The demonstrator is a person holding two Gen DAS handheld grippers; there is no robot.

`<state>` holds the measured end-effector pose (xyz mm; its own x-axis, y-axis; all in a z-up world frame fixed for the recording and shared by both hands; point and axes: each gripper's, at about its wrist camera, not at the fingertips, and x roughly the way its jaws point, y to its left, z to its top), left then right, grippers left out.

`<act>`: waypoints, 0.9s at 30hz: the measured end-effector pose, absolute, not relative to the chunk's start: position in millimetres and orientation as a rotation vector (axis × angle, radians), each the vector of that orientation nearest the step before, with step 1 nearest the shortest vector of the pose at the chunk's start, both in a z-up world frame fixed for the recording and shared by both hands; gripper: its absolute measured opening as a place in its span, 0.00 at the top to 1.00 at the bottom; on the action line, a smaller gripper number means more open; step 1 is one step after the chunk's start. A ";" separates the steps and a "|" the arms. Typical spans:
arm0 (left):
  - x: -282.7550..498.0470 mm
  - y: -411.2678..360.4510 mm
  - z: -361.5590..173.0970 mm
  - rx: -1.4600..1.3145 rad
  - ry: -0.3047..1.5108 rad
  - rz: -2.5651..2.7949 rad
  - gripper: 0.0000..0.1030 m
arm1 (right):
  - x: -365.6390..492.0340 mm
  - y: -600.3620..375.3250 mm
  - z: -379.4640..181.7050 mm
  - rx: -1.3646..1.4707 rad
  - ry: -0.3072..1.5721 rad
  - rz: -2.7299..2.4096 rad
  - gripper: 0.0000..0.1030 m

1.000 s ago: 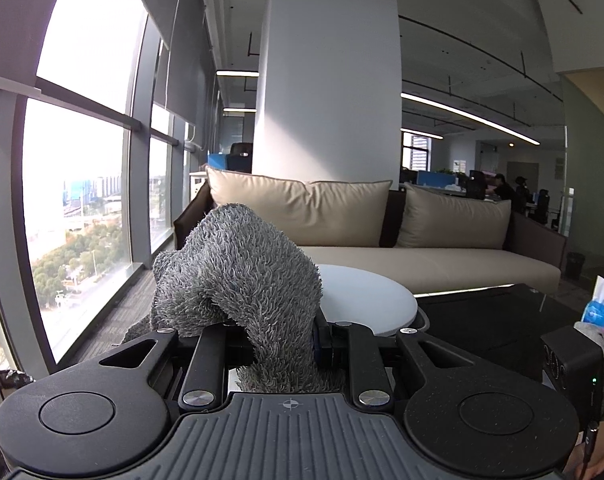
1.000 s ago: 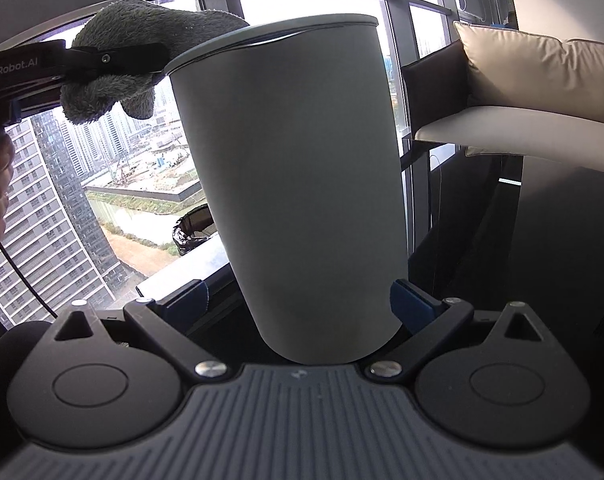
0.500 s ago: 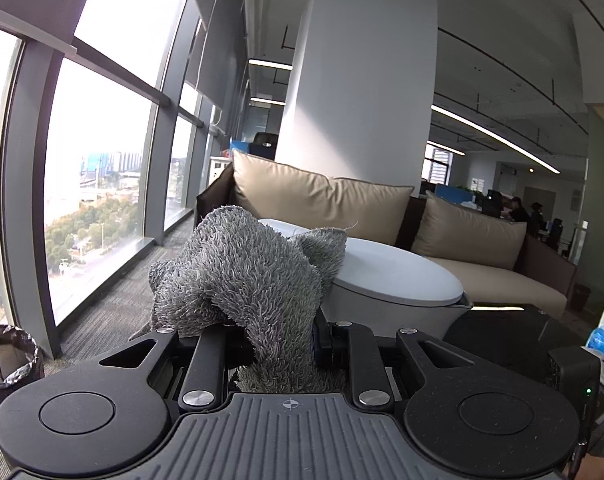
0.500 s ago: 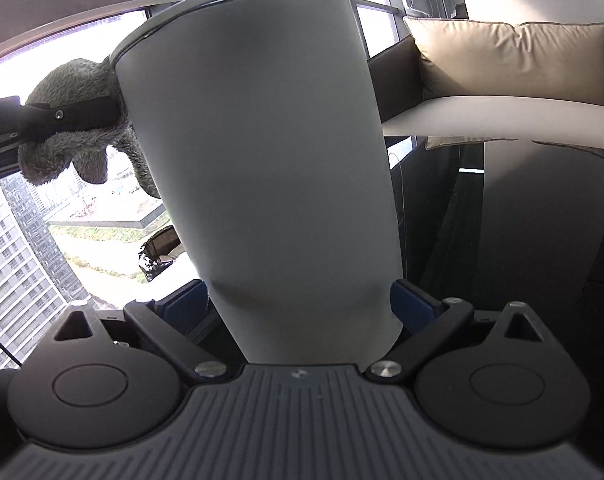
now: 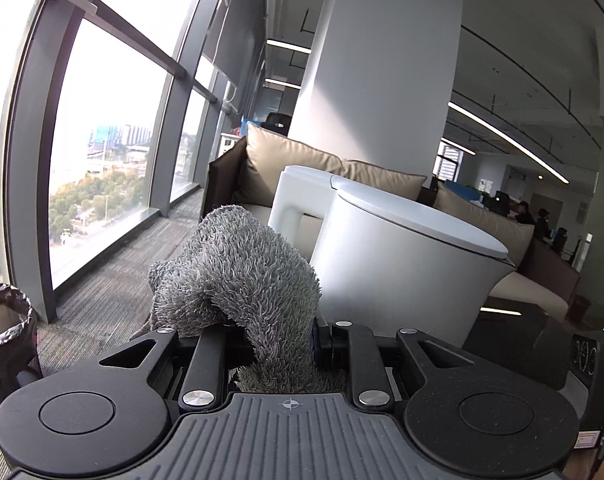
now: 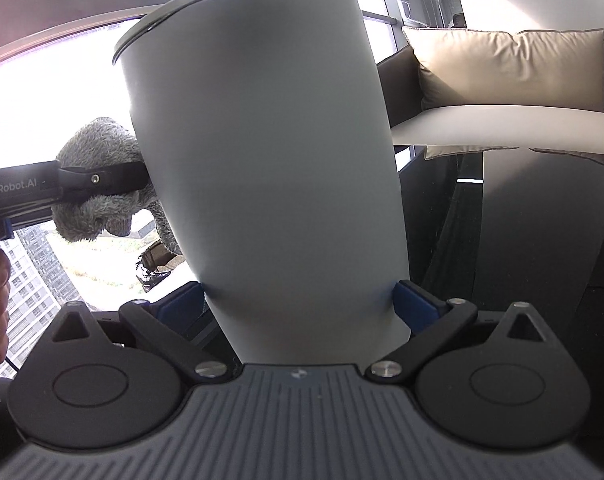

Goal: Clean container
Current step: 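Slide the cloth down the kettle side with the left gripper while the right gripper holds the kettle, then pull the grey cloth away from the kettle with the left gripper while the right gripper holds the kettle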

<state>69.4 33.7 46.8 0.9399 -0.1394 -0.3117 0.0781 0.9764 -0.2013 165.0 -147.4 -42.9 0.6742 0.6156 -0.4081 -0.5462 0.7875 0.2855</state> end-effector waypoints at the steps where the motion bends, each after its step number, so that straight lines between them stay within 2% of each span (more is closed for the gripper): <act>1: 69.8 34.7 46.2 -0.189 0.334 -0.113 0.81 | 165.4 -147.3 -42.4 0.144 0.511 0.656 0.00; 7: 71.9 41.9 43.4 -0.194 0.352 -0.118 0.81 | 170.9 -147.0 -39.1 0.145 0.506 0.634 0.00; 9: 82.7 46.2 25.9 -0.194 0.359 -0.120 0.81 | 173.3 -147.2 -38.6 0.152 0.509 0.614 0.01; 27: 92.6 65.5 22.5 -0.201 0.387 -0.129 0.81 | 204.4 -153.8 -38.8 0.233 0.496 0.508 0.00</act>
<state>92.6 65.5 22.5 0.9182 -0.1628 -0.3612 0.0864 0.9720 -0.2185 204.4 -153.8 -38.8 0.7595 0.5168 -0.3951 -0.4066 0.8512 0.3318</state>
